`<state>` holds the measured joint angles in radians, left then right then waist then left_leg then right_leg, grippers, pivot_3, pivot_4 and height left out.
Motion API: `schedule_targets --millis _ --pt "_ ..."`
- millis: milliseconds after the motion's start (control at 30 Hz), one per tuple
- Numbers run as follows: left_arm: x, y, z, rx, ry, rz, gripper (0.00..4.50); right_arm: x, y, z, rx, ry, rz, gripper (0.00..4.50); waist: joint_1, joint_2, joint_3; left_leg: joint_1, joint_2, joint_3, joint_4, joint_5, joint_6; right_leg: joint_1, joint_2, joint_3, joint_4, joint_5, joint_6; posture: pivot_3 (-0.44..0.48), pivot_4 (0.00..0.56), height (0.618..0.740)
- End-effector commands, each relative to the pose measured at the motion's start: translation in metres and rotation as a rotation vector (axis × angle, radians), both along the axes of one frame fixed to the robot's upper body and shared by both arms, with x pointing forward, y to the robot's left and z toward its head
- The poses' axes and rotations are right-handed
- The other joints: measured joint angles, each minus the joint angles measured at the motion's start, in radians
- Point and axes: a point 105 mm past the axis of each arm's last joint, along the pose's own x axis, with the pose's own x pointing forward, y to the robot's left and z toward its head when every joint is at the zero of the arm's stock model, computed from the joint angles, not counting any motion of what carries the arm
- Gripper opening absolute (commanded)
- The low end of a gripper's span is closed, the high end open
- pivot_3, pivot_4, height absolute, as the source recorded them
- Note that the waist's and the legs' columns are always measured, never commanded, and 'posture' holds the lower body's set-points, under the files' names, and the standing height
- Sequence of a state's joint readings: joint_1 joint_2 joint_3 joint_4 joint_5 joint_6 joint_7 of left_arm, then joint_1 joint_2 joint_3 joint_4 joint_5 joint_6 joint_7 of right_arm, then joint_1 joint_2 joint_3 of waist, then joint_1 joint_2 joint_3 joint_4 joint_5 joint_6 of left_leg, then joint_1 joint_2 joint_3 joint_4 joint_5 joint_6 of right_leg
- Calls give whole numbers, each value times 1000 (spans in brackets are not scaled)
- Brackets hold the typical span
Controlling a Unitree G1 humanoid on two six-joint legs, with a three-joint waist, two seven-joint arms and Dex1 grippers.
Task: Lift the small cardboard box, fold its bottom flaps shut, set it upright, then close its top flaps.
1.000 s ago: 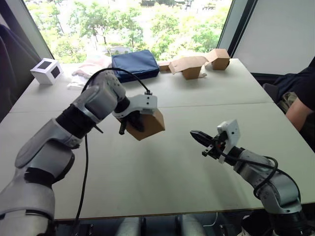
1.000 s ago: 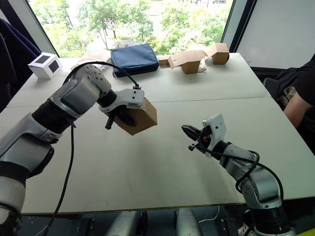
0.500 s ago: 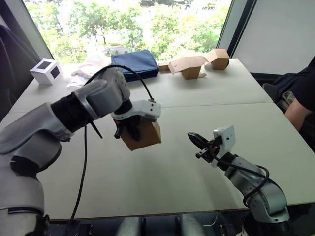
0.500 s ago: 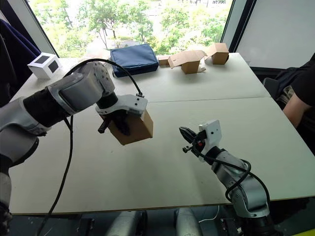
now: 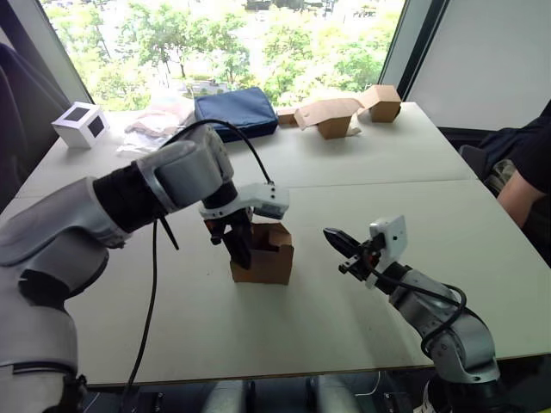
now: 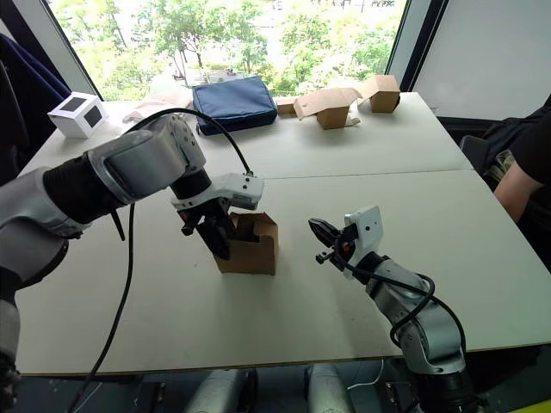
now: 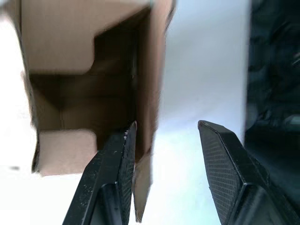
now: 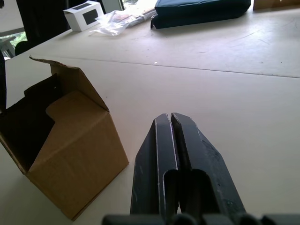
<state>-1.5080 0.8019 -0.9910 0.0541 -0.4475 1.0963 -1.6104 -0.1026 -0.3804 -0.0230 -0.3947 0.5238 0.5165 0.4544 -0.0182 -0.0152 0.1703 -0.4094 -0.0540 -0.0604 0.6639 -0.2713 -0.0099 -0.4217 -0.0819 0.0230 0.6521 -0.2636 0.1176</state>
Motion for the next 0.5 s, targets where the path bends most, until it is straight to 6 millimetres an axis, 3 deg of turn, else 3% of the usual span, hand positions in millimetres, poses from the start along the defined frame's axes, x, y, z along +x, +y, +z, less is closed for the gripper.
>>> schedule_targets --millis 33,167,267,367,500 --pt "-11 -4 45 -214 39 23 2190 -2 1 12 22 -39 27 0 -2 0 0 0 0 0 0 0 0 0 0 0 0 0 0 0 150 740" --pt "8 2 62 -473 15 197 2190 -2 -7 13 12 -30 28 0 0 1 -1 1 0 0 0 0 0 1 0 0 1 0 0 0 150 740" --pt "29 14 62 -691 -61 379 1438 -2 -12 11 -9 -8 38 0 0 2 -1 1 0 0 2 0 0 1 0 0 2 0 0 0 150 740" --pt "46 44 42 -842 -244 577 134 -6 -11 4 -56 31 84 0 -3 2 -1 1 0 0 1 0 0 0 0 1 3 0 0 0 150 740" --pt "53 82 -8 -855 -396 806 40 -9 -11 -2 -92 71 136 0 2 2 -1 0 1 1 1 1 -1 -2 0 2 3 0 -1 0 150 740"
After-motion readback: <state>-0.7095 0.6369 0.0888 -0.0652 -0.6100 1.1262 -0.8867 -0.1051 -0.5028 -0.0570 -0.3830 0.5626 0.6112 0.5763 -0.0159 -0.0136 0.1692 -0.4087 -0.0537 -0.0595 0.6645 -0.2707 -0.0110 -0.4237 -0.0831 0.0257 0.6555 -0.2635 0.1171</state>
